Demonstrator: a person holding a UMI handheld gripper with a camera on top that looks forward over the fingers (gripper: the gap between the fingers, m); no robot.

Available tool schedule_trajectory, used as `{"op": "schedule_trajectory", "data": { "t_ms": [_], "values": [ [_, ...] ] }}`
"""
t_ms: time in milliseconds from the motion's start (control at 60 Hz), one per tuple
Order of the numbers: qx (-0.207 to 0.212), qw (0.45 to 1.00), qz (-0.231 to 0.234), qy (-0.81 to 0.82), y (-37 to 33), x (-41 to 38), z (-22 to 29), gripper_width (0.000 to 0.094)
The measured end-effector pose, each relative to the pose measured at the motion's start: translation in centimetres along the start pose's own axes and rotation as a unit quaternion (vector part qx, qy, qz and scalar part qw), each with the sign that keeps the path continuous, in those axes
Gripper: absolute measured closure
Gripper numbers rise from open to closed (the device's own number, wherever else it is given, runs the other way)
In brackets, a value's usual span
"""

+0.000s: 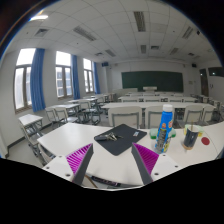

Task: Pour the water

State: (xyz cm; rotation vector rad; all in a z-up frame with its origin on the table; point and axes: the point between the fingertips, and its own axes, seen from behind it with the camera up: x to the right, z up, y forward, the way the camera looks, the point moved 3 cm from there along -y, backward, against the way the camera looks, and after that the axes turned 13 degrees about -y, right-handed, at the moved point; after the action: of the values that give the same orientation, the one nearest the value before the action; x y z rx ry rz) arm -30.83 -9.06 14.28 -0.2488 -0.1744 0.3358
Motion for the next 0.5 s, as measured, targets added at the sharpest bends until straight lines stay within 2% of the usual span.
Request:
{"op": "schedule_trajectory", "data": {
  "t_ms": [183,400,500],
  "values": [
    [0.005,0.999,-0.031,-0.008,-0.5,4.5,0.5,0.0106],
    [0.002,0.994,-0.112,-0.011,2.3,13.6,-0.5,0.0107],
    [-0.018,0.988,-0.152,-0.001,5.4,18.5,-2.1,0.0105]
  ]
}}
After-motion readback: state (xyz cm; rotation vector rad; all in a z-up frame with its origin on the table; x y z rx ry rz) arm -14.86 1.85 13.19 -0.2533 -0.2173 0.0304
